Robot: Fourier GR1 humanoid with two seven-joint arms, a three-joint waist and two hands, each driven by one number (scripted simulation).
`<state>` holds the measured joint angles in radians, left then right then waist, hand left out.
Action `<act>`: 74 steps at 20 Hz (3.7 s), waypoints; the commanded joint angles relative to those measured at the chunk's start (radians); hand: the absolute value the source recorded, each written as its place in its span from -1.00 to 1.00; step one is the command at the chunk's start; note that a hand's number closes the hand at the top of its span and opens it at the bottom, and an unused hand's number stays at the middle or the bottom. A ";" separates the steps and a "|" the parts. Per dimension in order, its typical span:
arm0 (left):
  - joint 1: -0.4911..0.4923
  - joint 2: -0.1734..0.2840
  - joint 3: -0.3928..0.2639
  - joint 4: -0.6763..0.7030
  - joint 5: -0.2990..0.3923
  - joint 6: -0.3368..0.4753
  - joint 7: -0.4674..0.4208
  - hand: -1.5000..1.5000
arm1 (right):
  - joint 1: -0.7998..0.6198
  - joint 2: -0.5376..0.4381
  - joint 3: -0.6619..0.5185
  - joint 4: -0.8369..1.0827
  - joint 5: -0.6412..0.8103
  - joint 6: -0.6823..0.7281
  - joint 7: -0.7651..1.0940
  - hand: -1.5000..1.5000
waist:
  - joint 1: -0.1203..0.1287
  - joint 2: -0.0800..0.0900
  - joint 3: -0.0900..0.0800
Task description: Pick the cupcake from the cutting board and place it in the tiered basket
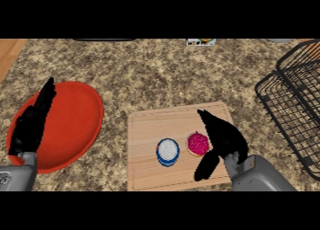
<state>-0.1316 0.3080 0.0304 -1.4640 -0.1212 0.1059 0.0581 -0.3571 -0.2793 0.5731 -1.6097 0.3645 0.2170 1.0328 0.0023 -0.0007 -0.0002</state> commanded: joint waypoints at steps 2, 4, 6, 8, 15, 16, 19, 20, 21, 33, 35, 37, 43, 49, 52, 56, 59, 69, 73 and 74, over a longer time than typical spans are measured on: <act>0.045 -0.012 0.006 -0.038 -0.003 -0.017 -0.010 0.00 | -0.051 0.083 -0.015 0.115 0.047 0.048 0.052 -1.00 | 0.006 0.001 0.000; 0.023 -0.031 0.008 -0.005 -0.029 -0.003 -0.032 0.00 | 0.038 0.031 -0.044 0.027 0.039 0.089 0.017 -1.00 | -0.002 0.000 0.000; -0.004 -0.052 0.004 0.050 -0.046 0.010 -0.057 0.00 | -0.026 0.064 -0.080 0.038 0.023 0.133 0.061 -1.00 | -0.003 0.001 0.000; -0.009 -0.023 0.035 -0.006 -0.024 -0.025 0.004 0.00 | -0.033 0.106 -0.083 0.171 0.076 0.097 -0.043 -1.00 | 0.001 0.001 0.000; 0.004 -0.015 0.049 -0.065 -0.027 -0.061 0.038 0.00 | -0.062 0.223 -0.103 0.313 0.130 0.086 -0.063 -1.00 | 0.006 0.001 0.000; -0.042 -0.045 0.060 0.067 -0.046 -0.041 -0.031 0.00 | 0.013 0.203 -0.101 0.277 0.157 0.070 -0.129 -1.00 | -0.002 0.001 0.000; -0.044 -0.035 0.055 -0.008 -0.039 -0.049 0.043 0.00 | 0.009 0.211 -0.093 0.228 0.068 0.207 -0.038 1.00 | -0.001 0.000 0.000; -0.016 -0.066 0.032 0.023 -0.071 -0.016 -0.011 0.00 | -0.011 0.176 -0.095 0.244 0.046 0.252 -0.122 1.00 | -0.001 0.002 0.000; -0.049 -0.050 0.049 0.024 -0.055 -0.027 0.017 0.00 | -0.016 0.153 -0.044 0.326 0.101 0.228 -0.227 1.00 | 0.005 0.004 0.000; -0.049 -0.016 0.099 0.003 -0.043 -0.093 0.026 0.00 | 0.020 0.252 -0.168 0.185 0.178 0.153 -0.177 1.00 | -0.002 0.000 0.000; -0.013 -0.056 0.062 0.002 -0.064 -0.058 -0.015 0.00 | -0.125 0.258 -0.341 0.313 0.244 -0.023 -0.022 1.00 | 0.013 0.007 -0.001; -0.030 -0.060 0.056 -0.004 -0.082 -0.039 0.007 0.00 | -0.176 0.192 -0.455 0.360 0.298 -0.117 0.072 1.00 | 0.010 0.017 -0.002; -0.054 -0.070 0.034 -0.007 -0.086 -0.046 0.001 0.00 | -0.329 0.120 -0.607 0.436 0.513 -0.412 0.224 1.00 | 0.044 0.031 -0.004; -0.065 -0.071 0.020 -0.011 -0.076 -0.072 0.012 0.00 | -0.488 -0.015 -0.667 0.520 0.823 -0.542 0.292 1.00 | 0.081 0.030 -0.006; -0.079 -0.066 0.016 -0.001 -0.077 -0.083 0.009 0.00 | -0.586 -0.041 -0.689 0.558 0.958 -0.550 0.344 1.00 | 0.088 0.027 -0.006; -0.092 -0.075 0.010 0.008 -0.085 -0.075 0.016 0.00 | -0.700 -0.062 -0.706 0.648 1.135 -0.507 0.409 1.00 | 0.088 0.026 -0.005; -0.112 -0.078 0.019 0.026 -0.083 -0.068 0.019 0.00 | -0.788 -0.060 -0.709 0.739 1.243 -0.388 0.453 1.00 | 0.080 0.024 -0.006; -0.051 -0.080 0.027 -0.024 -0.092 -0.050 0.025 0.00 | -0.922 -0.066 -0.879 0.914 1.299 -0.395 0.362 1.00 | 0.046 0.011 0.000; -0.076 -0.078 0.038 0.020 -0.099 -0.043 0.023 0.00 | -0.895 -0.060 -0.894 0.970 1.340 -0.409 0.335 1.00 | 0.023 0.010 0.000; -0.055 -0.052 0.072 0.030 -0.072 -0.061 -0.015 0.00 | -0.879 -0.111 -0.908 0.995 1.354 -0.402 0.307 1.00 | 0.027 0.012 -0.001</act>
<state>-0.1929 0.2333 0.0713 -1.4512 -0.2064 0.0520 0.0680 -1.2378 -0.3583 -0.3153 -0.6751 1.6782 -0.2079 1.1885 0.0404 0.0123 -0.0013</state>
